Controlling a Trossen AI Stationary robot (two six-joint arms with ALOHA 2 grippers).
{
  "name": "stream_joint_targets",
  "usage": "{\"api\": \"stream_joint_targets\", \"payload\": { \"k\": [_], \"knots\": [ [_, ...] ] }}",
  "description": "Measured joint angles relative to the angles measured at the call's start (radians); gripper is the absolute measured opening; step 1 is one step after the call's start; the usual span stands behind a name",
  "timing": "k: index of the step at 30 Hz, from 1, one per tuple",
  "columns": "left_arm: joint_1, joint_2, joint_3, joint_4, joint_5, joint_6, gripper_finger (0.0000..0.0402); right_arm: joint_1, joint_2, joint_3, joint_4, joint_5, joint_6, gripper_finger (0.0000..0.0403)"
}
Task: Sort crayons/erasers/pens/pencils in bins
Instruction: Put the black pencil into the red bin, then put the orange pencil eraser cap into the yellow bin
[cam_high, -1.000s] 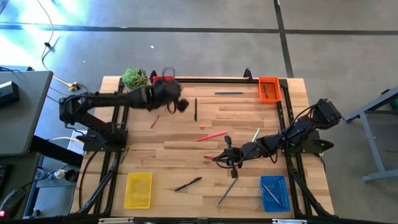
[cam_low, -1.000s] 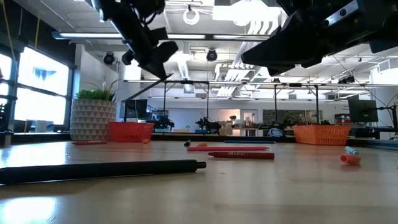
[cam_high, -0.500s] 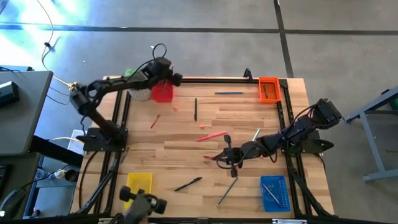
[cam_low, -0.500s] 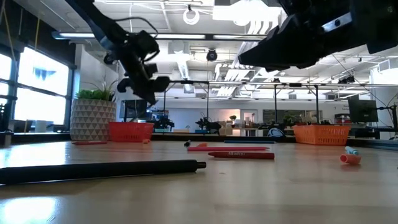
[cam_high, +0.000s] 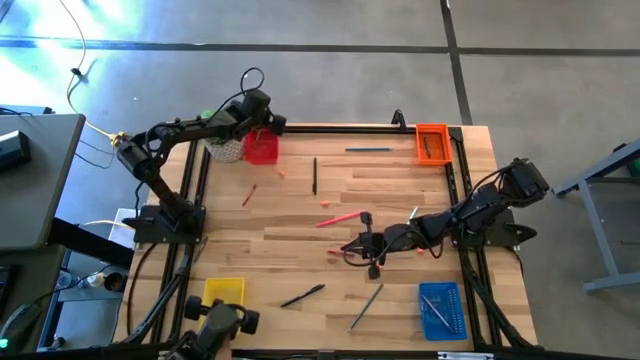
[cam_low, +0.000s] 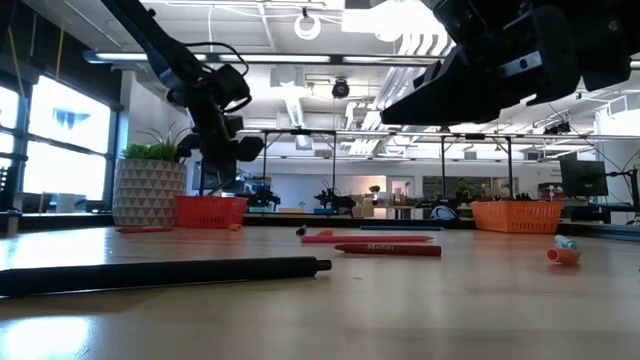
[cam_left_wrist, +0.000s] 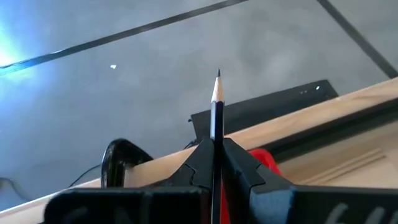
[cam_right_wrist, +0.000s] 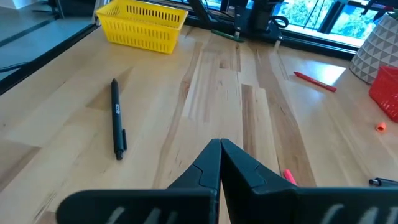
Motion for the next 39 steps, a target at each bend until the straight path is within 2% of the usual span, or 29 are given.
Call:
{"api": "stream_joint_targets", "payload": {
  "k": [12,25,32,39],
  "knots": [
    [-0.015,0.056,-0.001,0.018,0.002,-0.011,0.0010,0.001,0.000,0.000,-0.002,0.000,0.007,0.0000],
    [-0.020,0.037,-0.001,0.011,0.009,-0.011,0.0080,0.001,0.000,0.000,-0.036,0.000,0.055,0.0000],
    [-0.049,-0.063,-0.002,-0.006,-0.021,0.078,0.0094,0.001,0.000,0.000,-0.058,0.000,0.065,0.0000],
    [-0.186,-0.231,-0.033,0.010,0.009,0.147,0.0052,0.001,0.000,0.000,-0.064,0.009,0.065,0.0000]
  ]
}}
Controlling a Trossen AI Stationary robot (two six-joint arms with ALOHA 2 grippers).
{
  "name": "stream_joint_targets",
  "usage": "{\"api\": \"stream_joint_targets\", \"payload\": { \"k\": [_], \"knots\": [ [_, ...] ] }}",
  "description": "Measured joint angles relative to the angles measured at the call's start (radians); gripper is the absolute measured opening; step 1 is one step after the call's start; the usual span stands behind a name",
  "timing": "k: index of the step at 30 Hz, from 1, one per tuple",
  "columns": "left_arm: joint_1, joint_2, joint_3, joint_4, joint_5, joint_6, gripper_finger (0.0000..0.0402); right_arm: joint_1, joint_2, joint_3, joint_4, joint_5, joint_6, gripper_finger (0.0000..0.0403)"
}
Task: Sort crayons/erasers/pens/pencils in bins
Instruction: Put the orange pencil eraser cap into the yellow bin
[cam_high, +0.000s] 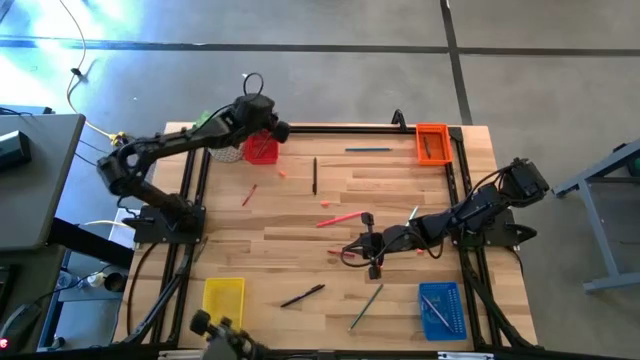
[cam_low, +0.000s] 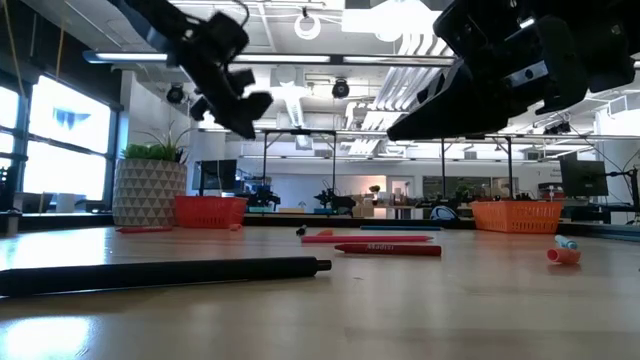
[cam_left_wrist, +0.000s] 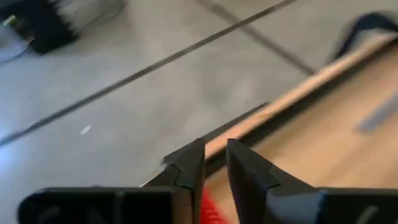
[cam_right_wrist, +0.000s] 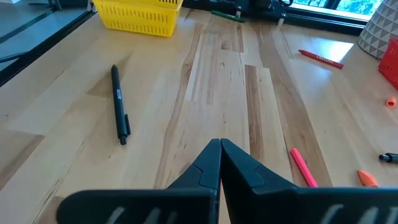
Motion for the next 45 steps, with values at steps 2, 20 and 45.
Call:
{"api": "stream_joint_targets", "payload": {
  "k": [2,20,45],
  "knots": [
    [-0.059,-0.047,-0.043,0.056,0.023,0.014,0.0036,0.000,0.000,0.000,-0.016,0.048,0.000,0.0000],
    [-0.728,-0.198,-0.394,0.637,0.163,0.131,0.0000,0.012,-0.039,0.256,-0.772,0.141,0.217,0.0002],
    [-1.061,0.187,-0.413,0.931,0.032,0.028,0.0000,0.245,-0.037,0.269,-1.078,0.031,0.597,0.0161]
  ]
}}
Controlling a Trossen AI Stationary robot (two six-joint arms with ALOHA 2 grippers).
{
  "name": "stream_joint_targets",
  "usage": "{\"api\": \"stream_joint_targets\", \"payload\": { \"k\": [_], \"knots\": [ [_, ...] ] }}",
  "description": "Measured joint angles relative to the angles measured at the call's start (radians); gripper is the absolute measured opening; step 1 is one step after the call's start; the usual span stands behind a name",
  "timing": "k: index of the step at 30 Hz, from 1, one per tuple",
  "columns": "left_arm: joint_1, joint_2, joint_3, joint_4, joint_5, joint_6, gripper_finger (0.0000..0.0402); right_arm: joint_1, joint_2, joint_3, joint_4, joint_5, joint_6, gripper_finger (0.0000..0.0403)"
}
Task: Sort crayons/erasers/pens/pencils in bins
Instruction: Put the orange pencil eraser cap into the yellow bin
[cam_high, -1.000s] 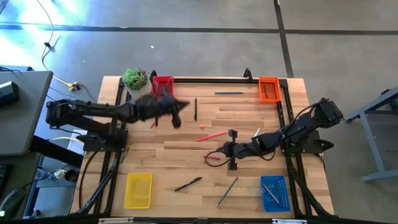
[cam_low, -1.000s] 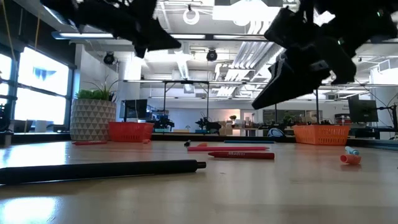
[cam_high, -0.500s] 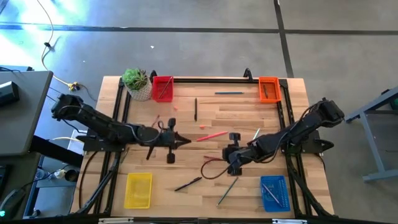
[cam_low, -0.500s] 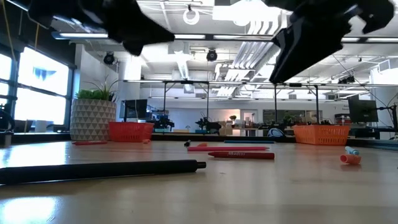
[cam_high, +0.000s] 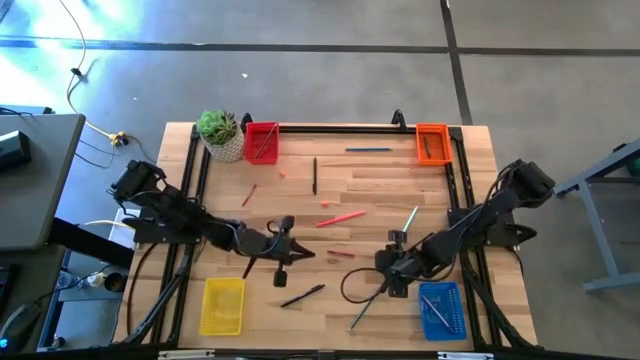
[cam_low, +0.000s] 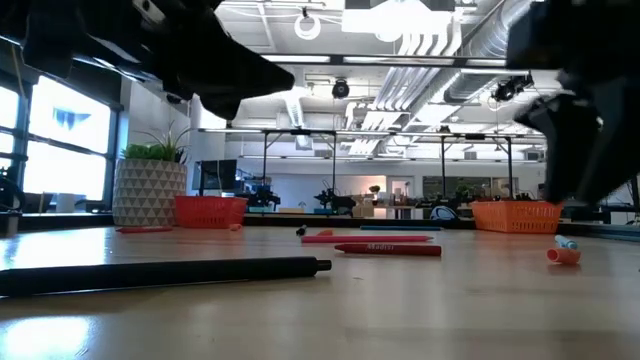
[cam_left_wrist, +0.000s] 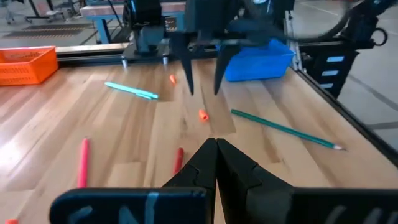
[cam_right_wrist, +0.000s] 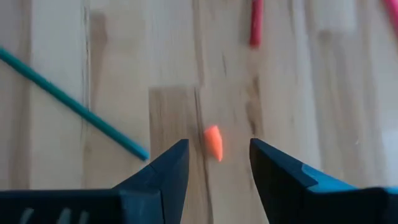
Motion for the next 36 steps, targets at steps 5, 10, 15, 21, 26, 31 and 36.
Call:
{"api": "stream_joint_targets", "payload": {
  "k": [5,10,15,21,26,31,36],
  "knots": [
    [-0.021,0.000,0.000,0.012,-0.005,-0.005,0.0000,0.004,0.000,-0.110,0.148,-0.015,0.013,0.0145],
    [-0.027,0.000,0.000,0.021,-0.008,-0.004,0.0000,-0.019,0.000,-0.188,0.285,-0.025,0.013,0.0127],
    [-0.027,0.000,0.000,0.021,-0.007,-0.021,0.0000,-0.035,0.000,-0.235,0.381,-0.053,-0.015,0.0112],
    [-0.027,0.000,0.000,0.020,0.014,-0.050,0.0000,-0.043,-0.002,-0.266,0.423,-0.063,-0.014,0.0069],
    [-0.027,0.000,0.000,0.020,0.027,-0.123,0.0001,-0.043,-0.002,-0.269,0.426,-0.062,-0.014,0.0014],
    [-0.029,0.000,0.016,0.010,0.040,-0.179,0.0020,-0.043,0.001,-0.272,0.485,-0.048,-0.014,0.0012],
    [-0.055,0.021,0.068,-0.038,0.062,-0.168,0.0060,-0.043,0.000,-0.252,0.649,0.047,-0.090,0.0005]
  ]
}}
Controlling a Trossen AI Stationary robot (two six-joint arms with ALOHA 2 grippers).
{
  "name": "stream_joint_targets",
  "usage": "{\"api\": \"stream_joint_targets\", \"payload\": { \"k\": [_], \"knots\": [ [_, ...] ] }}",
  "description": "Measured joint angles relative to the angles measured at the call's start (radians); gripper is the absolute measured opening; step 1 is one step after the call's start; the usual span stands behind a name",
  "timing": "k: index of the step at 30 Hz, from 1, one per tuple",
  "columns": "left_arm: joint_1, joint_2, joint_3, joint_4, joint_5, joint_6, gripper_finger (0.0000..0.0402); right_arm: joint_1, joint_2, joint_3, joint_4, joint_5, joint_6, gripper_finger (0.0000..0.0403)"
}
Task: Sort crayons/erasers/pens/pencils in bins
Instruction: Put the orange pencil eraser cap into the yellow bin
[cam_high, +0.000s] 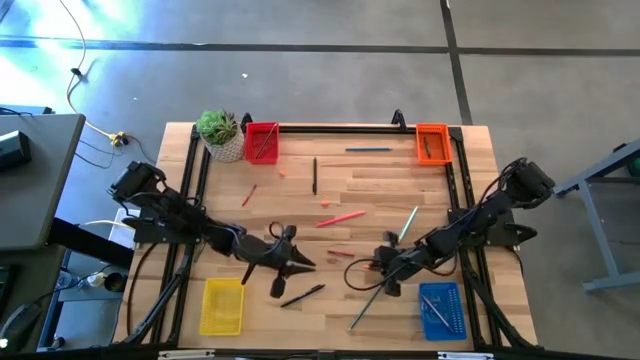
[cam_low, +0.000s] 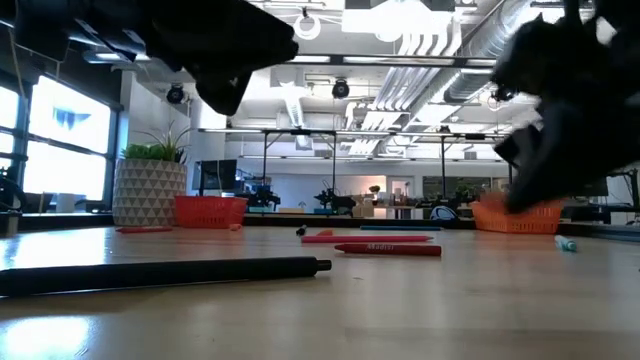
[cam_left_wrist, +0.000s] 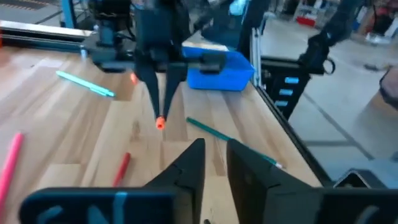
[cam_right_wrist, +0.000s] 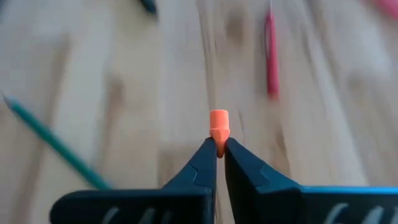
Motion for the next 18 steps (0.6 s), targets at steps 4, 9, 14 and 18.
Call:
{"api": "stream_joint_targets", "payload": {
  "k": [4,9,14,18],
  "knots": [
    [-0.021,0.087,0.074,-0.009,-0.013,0.029,0.0092,-0.001,0.000,0.030,0.172,0.045,-0.083,0.0003],
    [-0.035,0.203,0.200,-0.005,-0.014,0.084,0.0117,0.000,0.027,0.101,0.235,0.055,-0.178,0.0003],
    [-0.038,0.245,0.280,-0.032,-0.036,0.122,0.0121,0.015,0.065,0.152,0.300,0.045,-0.262,0.0002],
    [-0.045,0.247,0.280,-0.035,-0.087,0.122,0.0121,0.028,0.078,0.165,0.299,0.048,-0.273,0.0002]
  ]
}}
